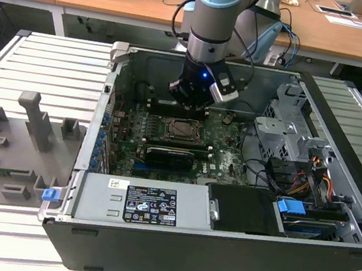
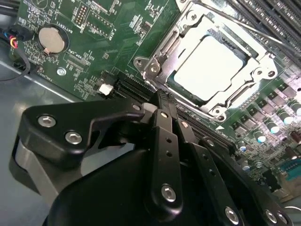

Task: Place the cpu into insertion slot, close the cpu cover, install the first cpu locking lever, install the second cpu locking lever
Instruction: 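Install the first cpu locking lever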

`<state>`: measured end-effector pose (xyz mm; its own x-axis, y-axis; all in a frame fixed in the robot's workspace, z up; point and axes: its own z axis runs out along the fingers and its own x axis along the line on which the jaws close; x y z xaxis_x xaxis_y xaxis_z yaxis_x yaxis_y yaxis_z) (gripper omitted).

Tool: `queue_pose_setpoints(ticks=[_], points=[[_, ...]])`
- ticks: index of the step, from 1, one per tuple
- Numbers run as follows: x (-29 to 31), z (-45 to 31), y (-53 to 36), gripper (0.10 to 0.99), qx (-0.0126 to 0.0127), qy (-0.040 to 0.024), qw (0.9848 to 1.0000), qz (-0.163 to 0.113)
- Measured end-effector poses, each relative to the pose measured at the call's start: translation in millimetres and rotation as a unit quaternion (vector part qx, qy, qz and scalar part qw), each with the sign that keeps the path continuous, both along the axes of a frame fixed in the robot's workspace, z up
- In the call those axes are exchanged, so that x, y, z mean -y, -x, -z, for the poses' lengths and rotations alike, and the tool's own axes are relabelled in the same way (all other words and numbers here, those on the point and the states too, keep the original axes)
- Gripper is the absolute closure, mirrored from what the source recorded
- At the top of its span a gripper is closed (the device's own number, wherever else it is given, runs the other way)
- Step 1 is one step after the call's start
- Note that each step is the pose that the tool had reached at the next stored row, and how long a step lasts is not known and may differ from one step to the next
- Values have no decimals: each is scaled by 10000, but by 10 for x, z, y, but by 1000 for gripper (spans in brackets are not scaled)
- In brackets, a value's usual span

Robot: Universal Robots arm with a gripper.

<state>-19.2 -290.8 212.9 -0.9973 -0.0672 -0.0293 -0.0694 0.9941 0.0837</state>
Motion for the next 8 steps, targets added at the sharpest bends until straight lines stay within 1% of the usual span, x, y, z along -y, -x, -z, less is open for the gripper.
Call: queue_pose_setpoints(ticks=[8], points=[[50,0,0,980,0,0,10000,0]])
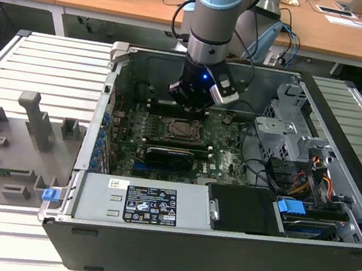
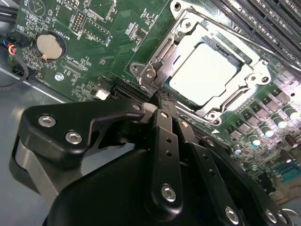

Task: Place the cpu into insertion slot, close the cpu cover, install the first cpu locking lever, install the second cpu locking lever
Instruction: 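Install the first cpu locking lever, then install the second cpu locking lever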

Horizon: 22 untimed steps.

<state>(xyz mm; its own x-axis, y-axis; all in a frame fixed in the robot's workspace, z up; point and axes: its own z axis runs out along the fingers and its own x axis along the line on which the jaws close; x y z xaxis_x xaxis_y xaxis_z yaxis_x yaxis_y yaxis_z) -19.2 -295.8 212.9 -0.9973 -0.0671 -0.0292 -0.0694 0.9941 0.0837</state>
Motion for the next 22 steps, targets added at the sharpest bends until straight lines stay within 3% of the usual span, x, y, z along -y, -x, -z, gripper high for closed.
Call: queue_pose_setpoints(ticks=[14,20,22], points=[[127,-3,0,980,0,1,10000,1],[127,-176,0,980,0,0,10000,0],[153,-190,0,980,0,0,10000,0]])
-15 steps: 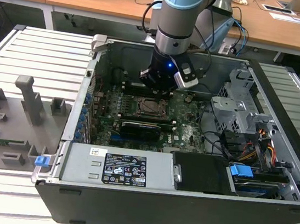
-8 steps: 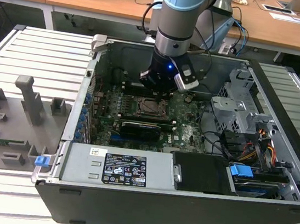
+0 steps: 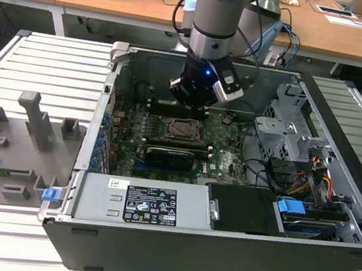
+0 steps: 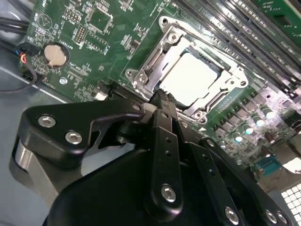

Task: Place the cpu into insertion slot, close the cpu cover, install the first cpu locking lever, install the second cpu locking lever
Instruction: 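Install the second cpu locking lever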

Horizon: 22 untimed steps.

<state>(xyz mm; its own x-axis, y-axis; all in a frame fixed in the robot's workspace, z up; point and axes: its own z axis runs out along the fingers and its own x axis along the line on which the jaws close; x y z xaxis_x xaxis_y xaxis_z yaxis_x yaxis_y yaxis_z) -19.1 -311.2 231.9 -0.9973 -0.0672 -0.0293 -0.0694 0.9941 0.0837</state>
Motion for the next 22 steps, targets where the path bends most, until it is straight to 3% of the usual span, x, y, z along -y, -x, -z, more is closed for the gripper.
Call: queue_pose_setpoints(ticks=[2,6,12,18,20,21,22], points=[[65,0,0,980,0,1,10000,0],[134,0,1,980,0,0,10000,0],[283,0,0,980,0,0,10000,0],[315,-28,0,980,0,0,10000,-1],[401,-28,1,980,0,0,10000,0],[483,-28,1,980,-13,-19,10000,0],[590,-27,1,980,-90,-164,9998,1]])
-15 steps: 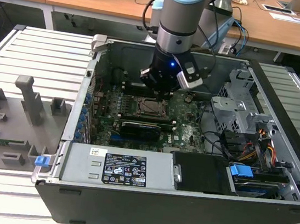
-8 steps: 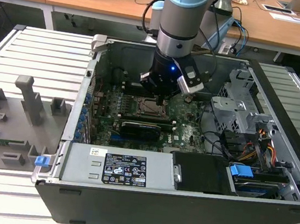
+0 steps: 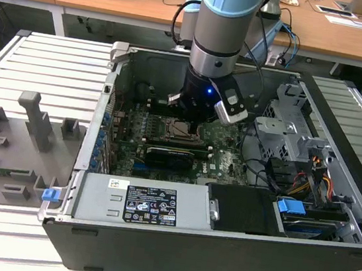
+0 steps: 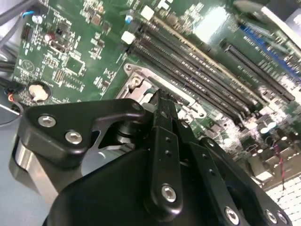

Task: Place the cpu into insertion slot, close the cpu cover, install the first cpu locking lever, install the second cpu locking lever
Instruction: 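Install the second cpu locking lever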

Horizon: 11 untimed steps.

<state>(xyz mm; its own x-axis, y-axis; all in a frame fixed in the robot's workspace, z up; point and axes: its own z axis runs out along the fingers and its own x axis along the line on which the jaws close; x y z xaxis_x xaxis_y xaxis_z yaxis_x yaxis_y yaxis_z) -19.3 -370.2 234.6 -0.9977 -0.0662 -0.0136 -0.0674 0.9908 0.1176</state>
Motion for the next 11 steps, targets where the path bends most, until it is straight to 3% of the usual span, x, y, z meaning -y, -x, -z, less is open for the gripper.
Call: queue_pose_setpoints(ticks=[1,2,7,11], points=[[92,0,7,980,-1,-30,10000,0],[102,0,32,980,-1,-33,10000,0],[106,1,235,980,-1,-45,10000,-1],[107,43,290,980,-1,-53,10000,0]])
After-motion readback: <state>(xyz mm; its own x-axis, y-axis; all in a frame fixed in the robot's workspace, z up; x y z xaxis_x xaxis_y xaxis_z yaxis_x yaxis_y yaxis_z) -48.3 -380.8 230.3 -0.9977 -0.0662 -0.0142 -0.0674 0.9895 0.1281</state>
